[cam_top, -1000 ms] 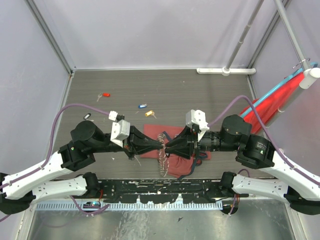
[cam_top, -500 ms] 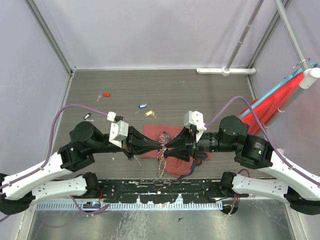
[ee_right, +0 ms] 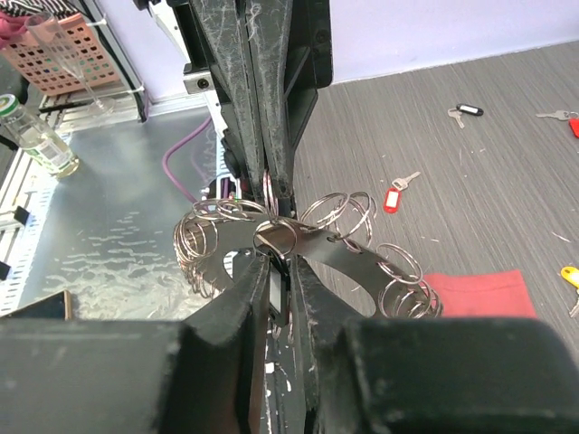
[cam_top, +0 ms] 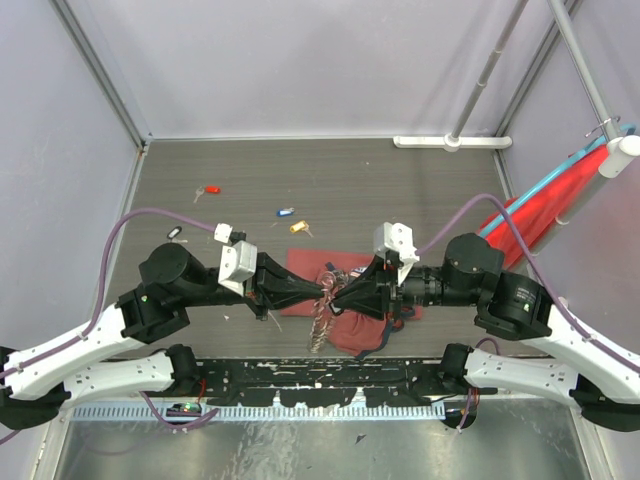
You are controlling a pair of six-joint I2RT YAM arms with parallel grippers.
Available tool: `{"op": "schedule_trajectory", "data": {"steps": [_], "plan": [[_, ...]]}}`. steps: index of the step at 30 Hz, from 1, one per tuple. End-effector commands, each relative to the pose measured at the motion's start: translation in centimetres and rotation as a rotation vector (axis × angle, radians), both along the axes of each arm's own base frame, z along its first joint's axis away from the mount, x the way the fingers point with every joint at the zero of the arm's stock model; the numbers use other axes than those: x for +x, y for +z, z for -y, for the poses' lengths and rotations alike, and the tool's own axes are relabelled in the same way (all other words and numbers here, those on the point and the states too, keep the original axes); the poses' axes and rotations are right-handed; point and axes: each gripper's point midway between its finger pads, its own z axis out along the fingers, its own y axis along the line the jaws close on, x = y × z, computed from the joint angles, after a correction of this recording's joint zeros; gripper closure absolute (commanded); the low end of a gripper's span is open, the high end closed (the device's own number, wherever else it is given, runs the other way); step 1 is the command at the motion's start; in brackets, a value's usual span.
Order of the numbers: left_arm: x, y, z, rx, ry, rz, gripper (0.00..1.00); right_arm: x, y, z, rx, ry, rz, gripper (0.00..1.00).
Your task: Put the keys on the keyring
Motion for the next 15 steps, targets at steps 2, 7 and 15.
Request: {"op": "schedule_trajectory", "data": {"steps": [2,7,15], "plan": [[-0.12,1.75,-0.31,-0.069,0.003,0.026,1.00,0.38,2.72,0.95,0.073,-0.046,0.039,0.80],[-0.08,1.51,-0.05,-0.056,-0.001,0.022,1.00,0.34,3.07,1.12,0.081,-0.049,0.044,0.81],[0.02,1.15,0.32,-0.036,-0.005,0.015,1.00,0.32,3.32,1.15,0.090,-0.049,0.048,0.81]]}}
